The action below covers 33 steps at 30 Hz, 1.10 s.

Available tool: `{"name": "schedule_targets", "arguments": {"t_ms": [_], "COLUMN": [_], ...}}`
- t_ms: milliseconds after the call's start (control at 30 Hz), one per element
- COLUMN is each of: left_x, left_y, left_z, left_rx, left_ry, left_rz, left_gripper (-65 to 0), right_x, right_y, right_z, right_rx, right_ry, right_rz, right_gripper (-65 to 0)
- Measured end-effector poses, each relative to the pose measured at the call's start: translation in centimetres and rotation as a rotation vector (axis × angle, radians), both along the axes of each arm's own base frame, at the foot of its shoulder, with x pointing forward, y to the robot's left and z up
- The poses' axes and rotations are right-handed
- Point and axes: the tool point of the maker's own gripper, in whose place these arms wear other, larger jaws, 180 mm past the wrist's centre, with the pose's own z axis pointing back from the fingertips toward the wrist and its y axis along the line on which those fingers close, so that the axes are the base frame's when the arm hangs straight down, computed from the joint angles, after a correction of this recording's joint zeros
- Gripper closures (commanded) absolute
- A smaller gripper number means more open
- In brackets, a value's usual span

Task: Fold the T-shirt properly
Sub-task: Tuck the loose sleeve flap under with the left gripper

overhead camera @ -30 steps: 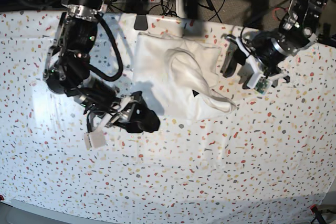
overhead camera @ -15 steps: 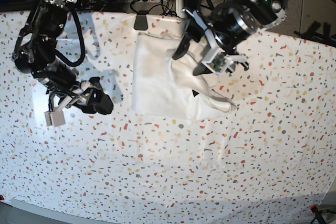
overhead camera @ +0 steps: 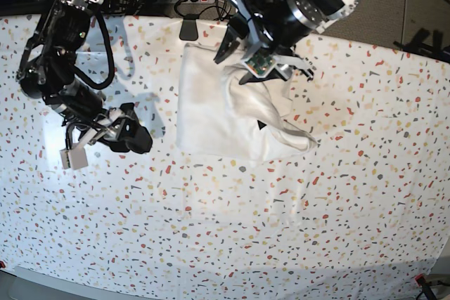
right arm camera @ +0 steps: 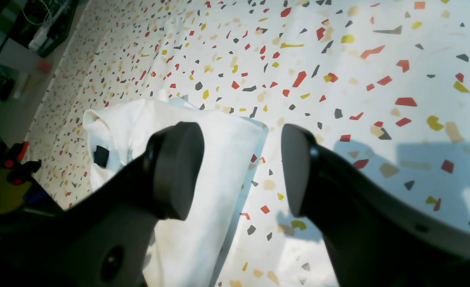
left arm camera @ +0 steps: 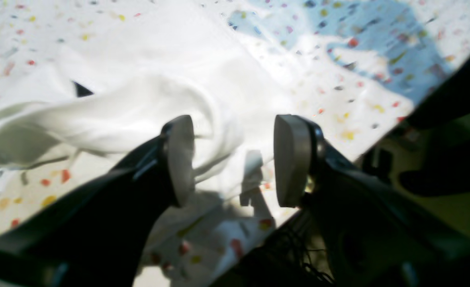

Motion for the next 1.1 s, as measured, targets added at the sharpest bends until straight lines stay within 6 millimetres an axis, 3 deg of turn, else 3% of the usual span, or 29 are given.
{"name": "schedule_targets", "arguments": {"t_ms": [133,333,433,633,800,900,1100], "left_x": [1.1,0.1,0.3,-0.3,-0.2,0.5,3.0], "left_y": [1.1,1.1,0.9,0.2,0.4,2.9,12.0], "left_z": [-0.3,-3.3,-2.8,-2.8,-2.9,-4.1,-5.3], "left_rx": [0.044,0.096,0.075,0.069,0.096,0.185,0.372], "left_ry": [-0.031,0.036,0.013,0.014,0.0,0.023,0.04], "left_rz": [0.06,0.01,0.01,-0.046,-0.051,0.034,0.274], "left_gripper": [-28.9,-28.6,-21.9,-1.8,0.0,0.0,0.0], "right_x": [0.0,0.0,0.0,0.0,0.0,0.0,-0.2], "right_y": [0.0,0.3,0.3,0.3,0.3,0.3,0.3], "right_z": [0.0,0.3,0.3,0.3,0.3,0.3,0.1], "right_rx": [0.001,0.024,0.023,0.023,0.023,0.023,0.017], "right_ry": [-0.001,-0.009,-0.009,-0.009,-0.008,-0.008,0.008], "right_rz": [0.0,0.008,0.008,0.008,0.008,0.008,0.016], "right_gripper": [-34.2,-34.3,-34.3,-34.3,-34.3,-34.3,-34.3]}}
